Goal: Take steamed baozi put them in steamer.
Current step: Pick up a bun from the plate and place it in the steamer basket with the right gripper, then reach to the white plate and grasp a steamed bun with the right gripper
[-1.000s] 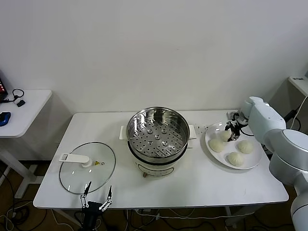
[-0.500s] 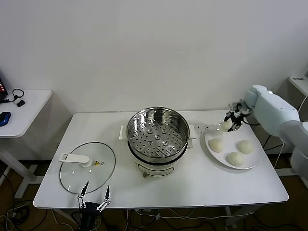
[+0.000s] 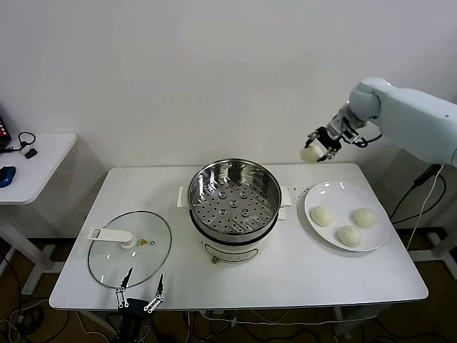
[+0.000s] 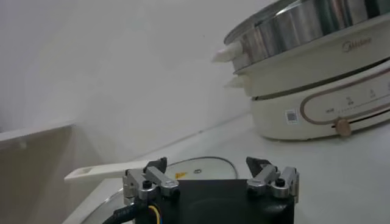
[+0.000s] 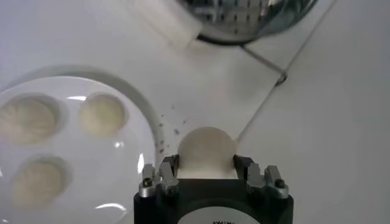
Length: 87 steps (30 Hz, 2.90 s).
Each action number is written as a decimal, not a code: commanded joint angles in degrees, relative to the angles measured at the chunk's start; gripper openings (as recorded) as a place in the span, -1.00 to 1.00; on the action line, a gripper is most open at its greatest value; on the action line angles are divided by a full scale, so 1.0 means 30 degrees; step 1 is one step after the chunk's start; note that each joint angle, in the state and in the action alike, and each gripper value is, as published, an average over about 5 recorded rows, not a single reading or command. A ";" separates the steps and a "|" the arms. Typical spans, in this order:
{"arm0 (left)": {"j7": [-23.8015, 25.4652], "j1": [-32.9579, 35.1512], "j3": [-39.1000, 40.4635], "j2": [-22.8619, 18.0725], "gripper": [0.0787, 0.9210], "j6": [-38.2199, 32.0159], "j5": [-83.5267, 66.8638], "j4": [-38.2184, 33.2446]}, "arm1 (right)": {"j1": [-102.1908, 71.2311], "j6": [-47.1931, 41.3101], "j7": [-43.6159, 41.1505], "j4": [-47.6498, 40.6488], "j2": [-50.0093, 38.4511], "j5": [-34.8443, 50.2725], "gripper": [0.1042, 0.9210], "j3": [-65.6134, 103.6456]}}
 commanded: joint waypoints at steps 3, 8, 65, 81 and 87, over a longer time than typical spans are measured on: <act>-0.0019 0.0048 0.0032 -0.0082 0.77 -0.0001 0.0071 -0.0117 | 0.2910 0.4955 0.0727 0.3657 0.2587 0.2043 0.26 -0.1986; -0.0048 0.0081 -0.0036 -0.0099 0.77 -0.0026 0.0068 -0.0201 | 0.1740 0.5981 0.0644 0.2410 0.4510 0.1470 0.26 -0.1378; 0.0011 -0.0287 -0.0396 -0.0142 0.77 -0.0050 -0.0088 0.0074 | -0.4797 0.6233 -0.1089 -0.8021 1.0017 -0.0122 0.29 0.0660; 0.0074 -0.0189 -0.0413 -0.0098 0.77 -0.0047 0.0046 -0.0121 | -0.1387 0.6233 -0.1057 -0.5005 0.8527 0.3889 0.76 -0.2177; 0.0063 -0.0054 -0.0390 -0.0052 0.77 -0.0032 0.0212 -0.0286 | 0.1517 0.6208 -0.0215 -0.2487 0.6920 0.7714 0.76 -0.6134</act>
